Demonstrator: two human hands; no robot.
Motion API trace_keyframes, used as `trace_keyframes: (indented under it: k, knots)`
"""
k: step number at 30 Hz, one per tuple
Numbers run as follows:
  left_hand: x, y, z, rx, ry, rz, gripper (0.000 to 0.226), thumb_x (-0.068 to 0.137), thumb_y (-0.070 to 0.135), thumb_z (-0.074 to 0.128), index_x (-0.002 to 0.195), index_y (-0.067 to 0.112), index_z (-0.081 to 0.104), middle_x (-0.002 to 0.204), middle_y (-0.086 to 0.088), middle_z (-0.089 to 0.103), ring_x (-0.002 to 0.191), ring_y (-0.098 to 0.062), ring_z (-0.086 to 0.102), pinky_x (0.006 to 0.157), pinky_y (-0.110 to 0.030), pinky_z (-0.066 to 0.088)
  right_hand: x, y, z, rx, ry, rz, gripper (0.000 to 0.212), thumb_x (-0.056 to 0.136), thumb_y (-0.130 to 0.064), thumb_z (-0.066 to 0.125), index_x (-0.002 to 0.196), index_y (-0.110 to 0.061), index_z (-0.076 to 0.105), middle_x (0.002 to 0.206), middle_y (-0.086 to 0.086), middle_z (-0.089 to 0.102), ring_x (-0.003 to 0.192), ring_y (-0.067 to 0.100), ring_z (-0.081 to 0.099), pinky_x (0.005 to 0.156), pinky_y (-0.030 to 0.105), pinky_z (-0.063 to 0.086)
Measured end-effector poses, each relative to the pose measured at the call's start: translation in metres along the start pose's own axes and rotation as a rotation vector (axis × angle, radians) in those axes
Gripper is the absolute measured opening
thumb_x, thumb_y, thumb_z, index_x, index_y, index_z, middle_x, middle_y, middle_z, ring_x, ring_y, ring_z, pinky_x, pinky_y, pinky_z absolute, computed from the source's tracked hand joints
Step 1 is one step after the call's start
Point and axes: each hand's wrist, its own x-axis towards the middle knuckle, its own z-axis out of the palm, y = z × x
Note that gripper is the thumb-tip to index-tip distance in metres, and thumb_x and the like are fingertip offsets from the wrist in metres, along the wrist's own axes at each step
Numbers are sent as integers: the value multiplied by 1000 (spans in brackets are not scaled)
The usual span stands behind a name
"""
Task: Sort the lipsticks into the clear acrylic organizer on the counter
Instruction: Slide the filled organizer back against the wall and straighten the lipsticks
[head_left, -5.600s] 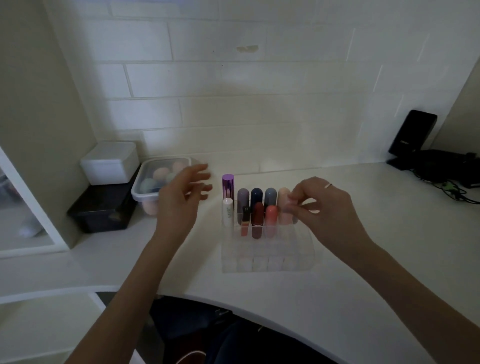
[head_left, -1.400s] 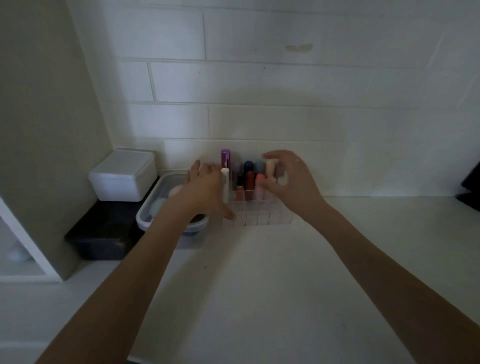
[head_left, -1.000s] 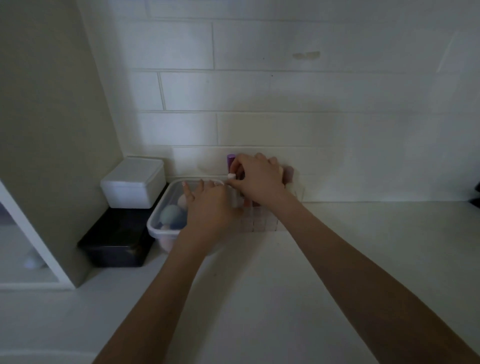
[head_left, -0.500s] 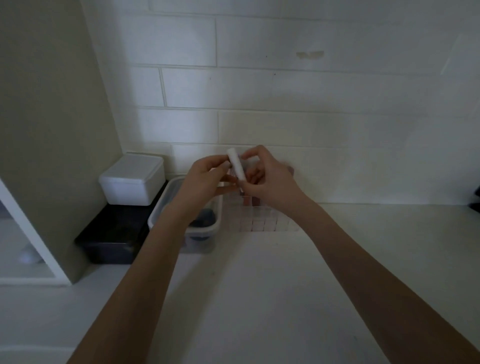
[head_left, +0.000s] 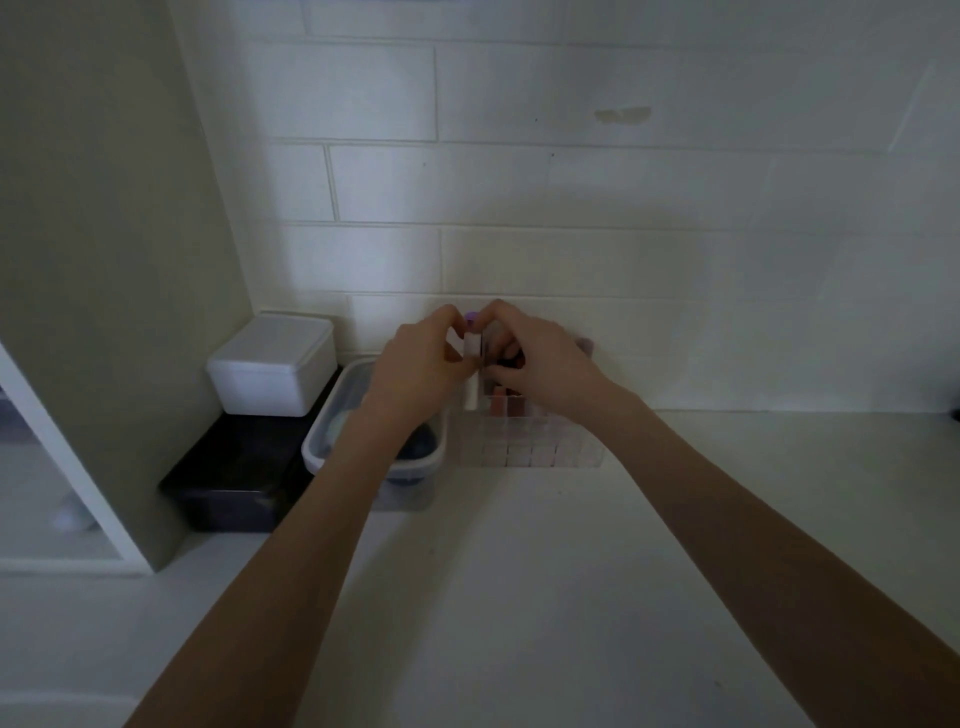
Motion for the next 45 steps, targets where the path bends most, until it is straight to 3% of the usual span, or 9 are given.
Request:
trace_keyframes:
  k: [3, 7, 15, 21, 26, 30, 35, 39, 45]
  knots:
    - [-3, 5, 0, 14, 34, 45, 17, 87, 29, 61, 96, 16, 53, 71, -1, 66, 68, -21, 62, 62, -29, 47, -4, 9, -2, 30, 66, 46, 36, 76, -17, 69, 103, -33, 51, 82, -18, 61, 91, 18, 63, 84, 50, 51]
    - [1, 12, -7, -34, 121, 45, 16, 86, 22, 63, 96, 16, 53, 78, -1, 64, 71, -21, 63, 67, -31, 52, -5, 16, 0, 44, 94, 51, 27, 76, -17, 70, 98, -25, 56, 84, -13, 61, 94, 22, 62, 84, 54, 49]
    - [4, 1, 13, 140, -15, 39, 12, 82, 16, 64, 92, 8, 61, 85, -13, 70, 80, -30, 64, 67, -29, 45, -1, 22, 7, -13, 160, 46, 14, 74, -25, 69, 85, -31, 63, 80, -10, 64, 90, 21, 61, 85, 52, 47]
    - [6, -5, 18, 144, 1, -20, 22, 85, 15, 63, 104, 3, 64, 99, -17, 68, 91, -30, 62, 82, -39, 51, 8, 22, 6, 32, 154, 60, 7, 76, -27, 72, 83, -26, 71, 86, -4, 72, 89, 17, 63, 85, 43, 50]
    - [6, -10, 18, 135, 35, -29, 31, 84, 16, 66, 112, 4, 64, 106, -16, 69, 98, -29, 63, 89, -38, 50, 12, 17, 5, 41, 142, 43, 10, 80, -18, 71, 88, -13, 73, 87, -1, 71, 80, 7, 57, 77, 21, 48]
    - [6, -9, 17, 142, 26, -30, 28, 84, 13, 65, 111, 4, 64, 105, -16, 69, 97, -28, 63, 89, -38, 50, 11, 20, 4, 81, 127, 33, 13, 78, -21, 73, 90, -17, 73, 92, -2, 71, 84, 9, 58, 81, 29, 47]
    - [-8, -1, 7, 94, 183, 8, 29, 86, 0, 56, 114, 3, 64, 112, -15, 67, 103, -26, 61, 91, -27, 43, 5, 33, -15, 119, 104, 83, 20, 75, -22, 76, 95, -19, 75, 92, 0, 74, 80, 10, 63, 77, 20, 46]
    - [-46, 17, 11, -23, 417, 168, 25, 82, -5, 53, 97, 6, 69, 98, -9, 70, 92, -16, 59, 78, -13, 34, 2, 35, -11, 36, 57, 64, 19, 74, -15, 76, 93, -16, 76, 86, 0, 73, 72, 8, 58, 77, 23, 47]
    - [-81, 27, 46, 77, 174, 544, 26, 73, 3, 47, 84, 5, 71, 85, -9, 72, 82, -21, 63, 68, -32, 52, -2, 32, -25, 139, 131, 65, 20, 75, -7, 74, 96, -7, 75, 85, 1, 68, 69, 4, 55, 65, 0, 38]
